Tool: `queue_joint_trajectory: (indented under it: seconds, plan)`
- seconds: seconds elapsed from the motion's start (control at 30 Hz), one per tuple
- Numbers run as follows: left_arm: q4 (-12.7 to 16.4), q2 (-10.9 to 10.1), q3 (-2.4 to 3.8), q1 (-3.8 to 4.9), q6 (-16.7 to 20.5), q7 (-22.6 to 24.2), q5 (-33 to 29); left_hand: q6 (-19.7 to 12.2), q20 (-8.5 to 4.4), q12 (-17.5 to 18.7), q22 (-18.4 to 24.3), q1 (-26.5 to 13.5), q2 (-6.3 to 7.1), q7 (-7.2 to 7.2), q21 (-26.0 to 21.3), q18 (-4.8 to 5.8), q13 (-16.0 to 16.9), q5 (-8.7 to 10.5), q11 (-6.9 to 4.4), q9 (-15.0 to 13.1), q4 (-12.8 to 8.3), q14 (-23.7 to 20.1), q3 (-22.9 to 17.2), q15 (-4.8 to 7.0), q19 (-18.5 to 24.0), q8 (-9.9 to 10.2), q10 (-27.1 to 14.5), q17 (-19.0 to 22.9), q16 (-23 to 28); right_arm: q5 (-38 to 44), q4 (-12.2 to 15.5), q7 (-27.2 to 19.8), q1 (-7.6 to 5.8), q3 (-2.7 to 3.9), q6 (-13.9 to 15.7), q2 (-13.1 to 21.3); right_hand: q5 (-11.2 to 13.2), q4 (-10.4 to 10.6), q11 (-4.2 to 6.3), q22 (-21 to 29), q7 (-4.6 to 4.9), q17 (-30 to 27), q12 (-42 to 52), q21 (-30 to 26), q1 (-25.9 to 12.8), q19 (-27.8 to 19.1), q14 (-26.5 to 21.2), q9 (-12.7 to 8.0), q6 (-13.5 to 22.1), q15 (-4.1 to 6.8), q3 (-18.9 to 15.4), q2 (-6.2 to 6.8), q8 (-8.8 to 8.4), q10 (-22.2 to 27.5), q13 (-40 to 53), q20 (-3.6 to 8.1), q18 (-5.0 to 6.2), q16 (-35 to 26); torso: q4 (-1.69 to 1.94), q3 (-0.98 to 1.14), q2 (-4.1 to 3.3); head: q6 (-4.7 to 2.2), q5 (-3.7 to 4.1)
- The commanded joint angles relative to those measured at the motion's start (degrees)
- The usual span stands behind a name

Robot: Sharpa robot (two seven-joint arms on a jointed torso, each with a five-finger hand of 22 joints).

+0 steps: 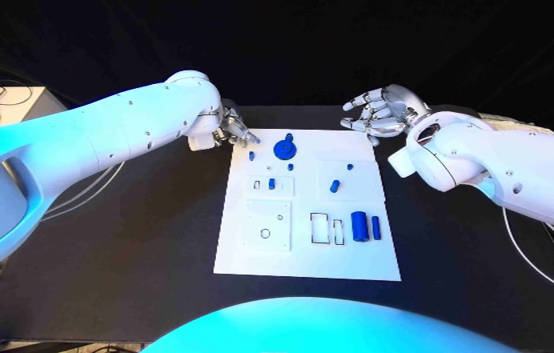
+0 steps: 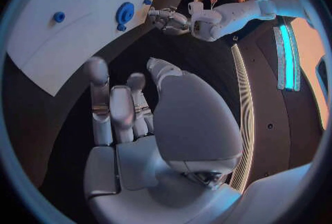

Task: Assemble the parts on the task board

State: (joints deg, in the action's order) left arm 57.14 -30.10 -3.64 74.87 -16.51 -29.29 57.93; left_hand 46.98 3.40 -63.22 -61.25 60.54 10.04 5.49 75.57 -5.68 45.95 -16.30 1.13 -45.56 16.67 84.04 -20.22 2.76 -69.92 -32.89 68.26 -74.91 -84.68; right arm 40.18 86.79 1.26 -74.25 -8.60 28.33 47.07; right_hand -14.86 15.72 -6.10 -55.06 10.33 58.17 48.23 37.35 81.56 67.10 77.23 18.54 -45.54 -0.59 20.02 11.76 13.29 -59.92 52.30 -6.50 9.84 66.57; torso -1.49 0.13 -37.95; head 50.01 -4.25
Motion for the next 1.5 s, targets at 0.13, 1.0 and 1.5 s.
queue_joint_trajectory:
  seconds: [0.13, 1.0, 1.5]
  plan:
    - [-0.4, 0.3, -0.17, -0.07, -2.2, 1.0, -0.9, -0.2, 0.38, 0.3, 0.0, 0.3, -0.12, 0.02, -0.2, -0.48, 0.0, -0.05, 0.07, 0.1, 0.1, 2.5, 0.3, -0.46, 0.0, 0.4, -0.3, -3.5, 0.2, -6.2, -0.5, -6.0, 0.00, 0.02, 3.2, -0.3, -0.6, 0.0, -0.65, 10.1, 1.20, -17.5, -14.0, -13.9, -0.2, -6.0, -11.0, 0.5, 1.9, -1.71, 3.8, 1.48, 1.60, 7.4, -12.8, -1.51, 0.42, -23.6, 0.08, 0.01, 0.08, -0.01, -0.11]
    - [-0.7, 1.1, -0.89, -0.62, -4.7, 1.1, -1.6, 0.3, 0.67, 0.2, 0.1, 2.3, -0.61, 0.09, -0.3, -0.54, -0.2, -0.13, 0.14, 1.0, -0.2, 2.5, 0.3, -0.58, 0.2, 0.8, -0.5, -3.7, 0.0, -15.4, -1.3, -13.7, 0.00, 0.00, 5.4, -1.0, -0.9, -6.6, -4.52, 32.9, 4.03, -34.4, -31.0, -33.6, -4.4, -13.1, -20.3, -1.1, 3.3, -7.30, 8.7, 1.12, 3.56, 6.3, -43.8, -7.57, 0.62, -55.4, 0.02, 0.01, 0.06, -0.01, -0.19]
    - [-0.9, 1.2, -1.08, -0.67, -4.5, 0.9, -1.6, 1.0, 0.76, -0.1, -0.1, 4.1, -1.77, -0.03, -0.3, -0.53, -0.2, -0.22, 0.06, 1.7, -0.3, 2.5, -0.1, -0.55, 0.1, 0.9, -0.4, -3.9, -0.1, -15.8, -1.4, -13.5, 0.00, -0.01, 5.2, -1.1, -1.0, -7.0, -4.66, 33.9, 4.19, -35.2, -31.4, -33.7, -4.7, -13.1, -20.1, -1.3, 3.4, -7.40, 8.9, 0.91, 3.36, 6.2, -44.8, -7.66, 0.61, -56.0, 0.02, 0.03, 0.10, -0.01, -0.16]
